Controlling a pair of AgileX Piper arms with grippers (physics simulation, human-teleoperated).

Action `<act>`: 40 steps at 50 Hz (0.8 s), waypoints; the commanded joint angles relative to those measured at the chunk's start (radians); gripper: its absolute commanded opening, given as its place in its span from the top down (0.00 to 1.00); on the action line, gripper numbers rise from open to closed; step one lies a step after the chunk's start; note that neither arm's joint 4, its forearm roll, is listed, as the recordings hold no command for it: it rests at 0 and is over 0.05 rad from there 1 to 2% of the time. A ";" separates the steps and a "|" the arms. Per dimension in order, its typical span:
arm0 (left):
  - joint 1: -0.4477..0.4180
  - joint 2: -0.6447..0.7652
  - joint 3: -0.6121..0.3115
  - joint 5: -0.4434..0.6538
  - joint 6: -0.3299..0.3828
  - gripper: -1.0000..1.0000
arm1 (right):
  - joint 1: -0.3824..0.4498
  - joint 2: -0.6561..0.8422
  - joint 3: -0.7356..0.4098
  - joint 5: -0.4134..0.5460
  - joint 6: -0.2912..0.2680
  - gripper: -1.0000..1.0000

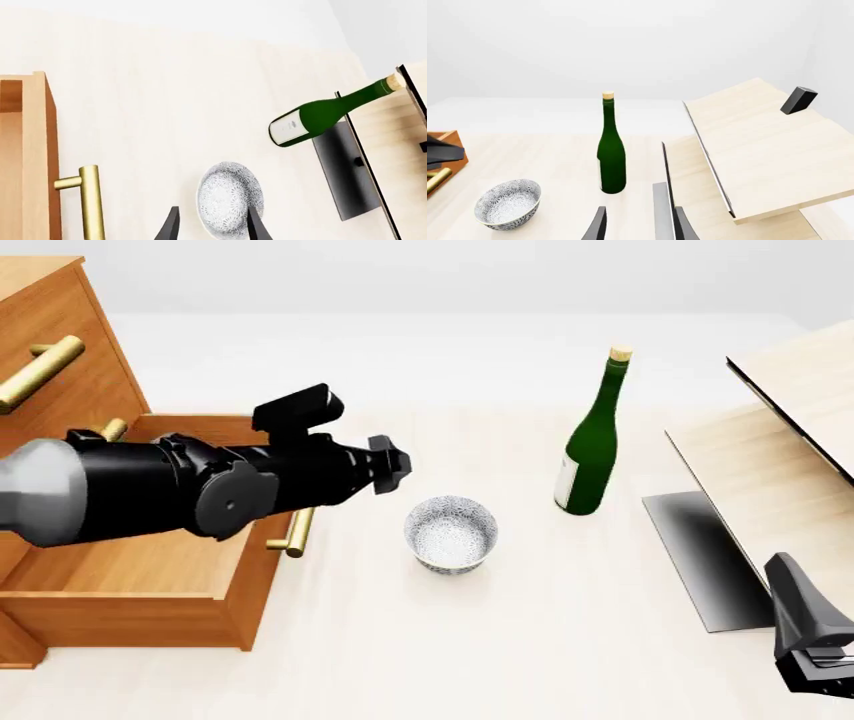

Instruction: Put the bowl in the bottom drawer of the cabinet and close it.

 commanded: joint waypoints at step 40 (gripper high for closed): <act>0.009 0.247 0.006 -0.173 -0.074 0.00 | 0.000 -0.001 0.000 0.001 0.000 0.00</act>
